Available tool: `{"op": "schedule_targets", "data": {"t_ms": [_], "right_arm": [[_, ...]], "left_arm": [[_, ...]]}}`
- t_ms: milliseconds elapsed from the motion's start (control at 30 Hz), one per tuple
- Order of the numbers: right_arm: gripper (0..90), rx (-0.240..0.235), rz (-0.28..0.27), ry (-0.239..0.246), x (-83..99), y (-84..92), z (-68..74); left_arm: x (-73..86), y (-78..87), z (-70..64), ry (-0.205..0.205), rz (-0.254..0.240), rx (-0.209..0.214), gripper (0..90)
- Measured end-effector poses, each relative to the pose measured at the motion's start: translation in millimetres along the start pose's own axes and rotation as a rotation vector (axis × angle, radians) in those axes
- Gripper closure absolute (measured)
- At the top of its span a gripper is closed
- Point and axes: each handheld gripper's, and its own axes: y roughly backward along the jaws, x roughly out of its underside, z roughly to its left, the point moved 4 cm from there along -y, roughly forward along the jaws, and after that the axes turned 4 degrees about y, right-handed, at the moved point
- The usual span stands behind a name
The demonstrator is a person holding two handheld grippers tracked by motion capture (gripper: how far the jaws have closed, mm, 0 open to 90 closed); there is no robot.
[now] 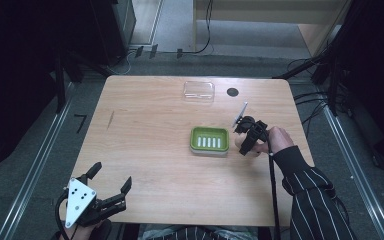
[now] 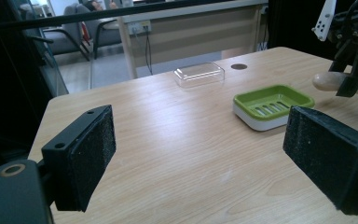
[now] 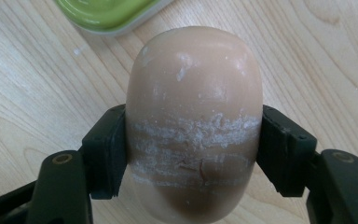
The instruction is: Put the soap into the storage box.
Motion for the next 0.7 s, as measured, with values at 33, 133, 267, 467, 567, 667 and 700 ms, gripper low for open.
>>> {"op": "schedule_targets", "data": {"t_ms": [33,133,267,467,567,667,700], "right_arm": [[33.5,0.001,-0.003,0.002,-1.1,0.2,0.4],[33.5,0.009,0.000,0.015,-4.1,2.1,0.7],[33.6,0.017,-0.007,0.041,-8.9,6.0,1.7],[33.5,0.023,-0.010,0.077,-16.5,9.1,5.3],[33.6,0.027,-0.013,0.084,-19.8,10.4,6.4],[33.5,0.028,-0.014,0.109,-22.3,12.2,6.2],[33.6,0.027,-0.017,0.111,-22.8,12.3,6.4]], "left_arm": [[-0.1,0.0,0.1,0.000,0.000,0.000,9.6],[-0.1,-0.5,-0.6,-0.003,0.001,0.002,9.6],[-0.1,-0.5,-0.6,-0.003,0.003,0.000,9.6],[0.0,-0.3,-0.5,-0.002,0.002,0.000,9.6],[0.1,0.0,-0.3,-0.001,0.002,-0.001,9.6],[0.1,0.3,-0.2,-0.002,0.000,-0.002,9.6],[0.2,0.4,-0.1,-0.001,0.001,-0.003,9.6]]}}
